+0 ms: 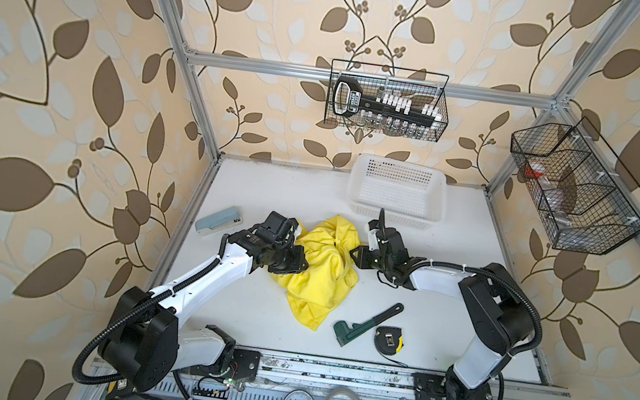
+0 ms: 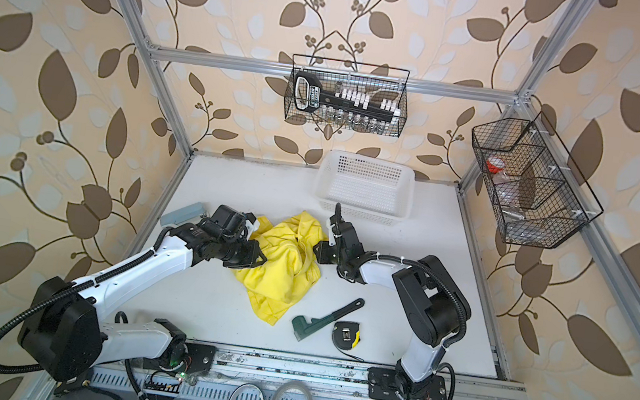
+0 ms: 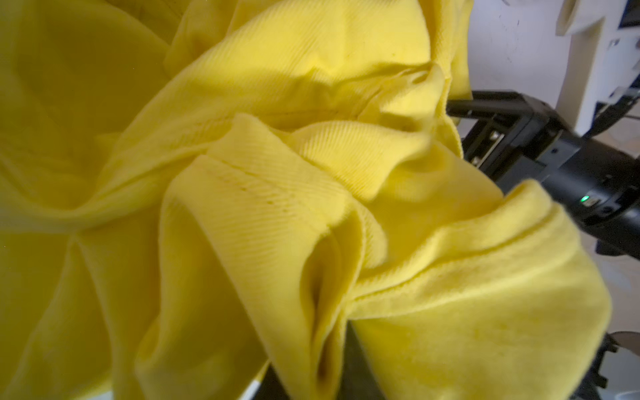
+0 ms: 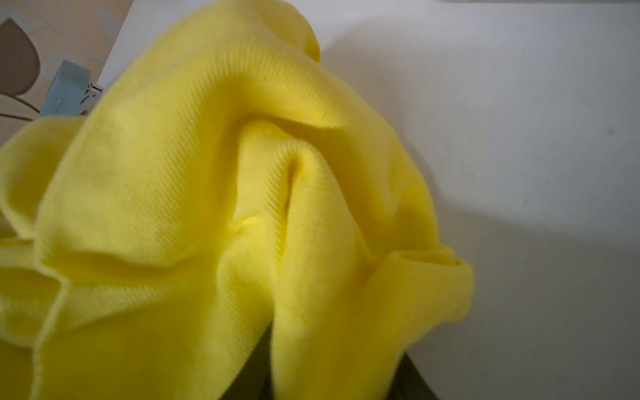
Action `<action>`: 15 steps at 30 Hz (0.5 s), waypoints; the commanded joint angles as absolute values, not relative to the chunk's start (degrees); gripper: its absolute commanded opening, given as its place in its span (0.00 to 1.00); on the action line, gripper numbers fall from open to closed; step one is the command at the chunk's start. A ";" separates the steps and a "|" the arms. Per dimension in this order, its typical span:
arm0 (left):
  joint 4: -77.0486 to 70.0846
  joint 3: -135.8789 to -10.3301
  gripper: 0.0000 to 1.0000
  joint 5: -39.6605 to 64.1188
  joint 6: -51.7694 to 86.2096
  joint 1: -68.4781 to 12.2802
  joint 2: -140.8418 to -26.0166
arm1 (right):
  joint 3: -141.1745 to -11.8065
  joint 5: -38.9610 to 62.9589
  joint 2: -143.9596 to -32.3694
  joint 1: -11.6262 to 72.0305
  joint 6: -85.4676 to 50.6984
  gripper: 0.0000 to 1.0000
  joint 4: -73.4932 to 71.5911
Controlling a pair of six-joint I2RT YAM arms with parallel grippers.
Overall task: Fold and stack the trousers
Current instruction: Flatten out the trousers at the center of the table.
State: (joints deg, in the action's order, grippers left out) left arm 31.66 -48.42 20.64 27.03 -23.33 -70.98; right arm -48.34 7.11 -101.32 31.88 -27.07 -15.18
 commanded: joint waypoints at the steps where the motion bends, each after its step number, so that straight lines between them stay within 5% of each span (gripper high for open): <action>1: 34.58 -52.07 0.00 18.85 25.32 -23.99 -69.24 | -48.49 5.86 -98.90 31.04 -26.91 0.13 -16.84; 7: 46.01 -62.85 0.00 9.98 21.90 -23.91 -66.47 | -46.21 2.19 -86.69 26.28 -24.75 0.00 -9.81; 15: 59.48 -81.11 0.00 -10.41 16.29 -23.65 -67.25 | -51.30 0.70 -63.81 15.62 -17.97 0.00 7.65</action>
